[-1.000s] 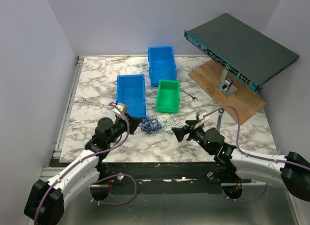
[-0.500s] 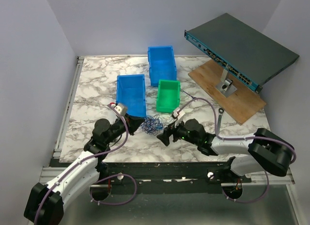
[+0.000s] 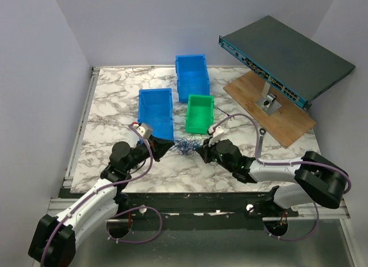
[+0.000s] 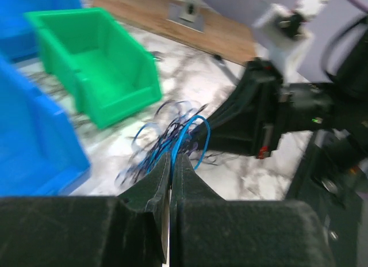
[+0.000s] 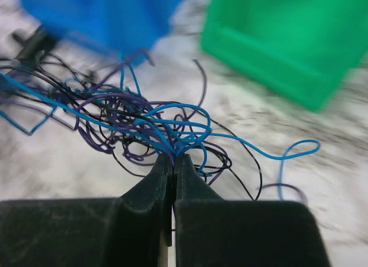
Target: Untangle the cables
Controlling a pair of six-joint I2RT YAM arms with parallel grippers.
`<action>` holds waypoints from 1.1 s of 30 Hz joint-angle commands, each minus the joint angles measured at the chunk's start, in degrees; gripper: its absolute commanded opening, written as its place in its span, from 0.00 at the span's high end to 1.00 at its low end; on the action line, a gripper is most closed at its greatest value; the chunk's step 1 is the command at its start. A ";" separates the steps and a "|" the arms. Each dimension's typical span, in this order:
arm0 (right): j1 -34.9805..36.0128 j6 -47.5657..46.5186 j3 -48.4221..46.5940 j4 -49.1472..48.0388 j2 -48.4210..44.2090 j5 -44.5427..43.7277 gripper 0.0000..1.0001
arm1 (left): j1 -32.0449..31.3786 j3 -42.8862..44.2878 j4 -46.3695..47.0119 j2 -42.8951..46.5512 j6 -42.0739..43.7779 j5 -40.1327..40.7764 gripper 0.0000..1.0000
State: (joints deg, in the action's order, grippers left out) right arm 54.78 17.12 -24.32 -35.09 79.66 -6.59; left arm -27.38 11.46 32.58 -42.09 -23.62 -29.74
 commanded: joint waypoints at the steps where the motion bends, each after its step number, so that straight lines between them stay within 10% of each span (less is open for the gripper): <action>1: -0.40 10.67 -0.74 10.95 -3.80 -40.07 0.99 | 0.39 1.01 -13.32 4.69 0.28 23.50 1.00; 6: -0.46 28.15 -0.82 28.68 -9.10 -63.39 0.99 | 0.74 0.80 -26.77 12.48 -5.08 49.59 1.00; 14: -0.47 48.14 2.43 44.25 -20.08 -72.20 0.99 | 1.27 -2.56 -29.69 23.80 -7.06 55.76 1.00; 17: -0.46 43.59 3.17 41.35 -22.48 -68.63 0.99 | 1.25 -3.22 -27.33 24.95 -5.17 51.67 1.00; 20: -0.40 20.00 6.45 20.79 -24.08 -54.60 0.99 | 1.27 -4.25 -20.21 23.00 -0.93 37.62 1.00; 24: -0.47 7.39 11.24 2.93 -26.20 -30.47 0.99 | 1.19 -2.49 -11.74 13.96 1.86 20.74 0.61; 33: -0.46 10.02 -3.29 20.07 -24.95 -18.27 0.99 | 0.32 0.79 -5.12 2.10 3.28 7.04 0.26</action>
State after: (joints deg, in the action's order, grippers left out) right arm 54.33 29.41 -20.84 -19.44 55.00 -34.65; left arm -26.39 9.98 21.04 -38.35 -22.70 -12.91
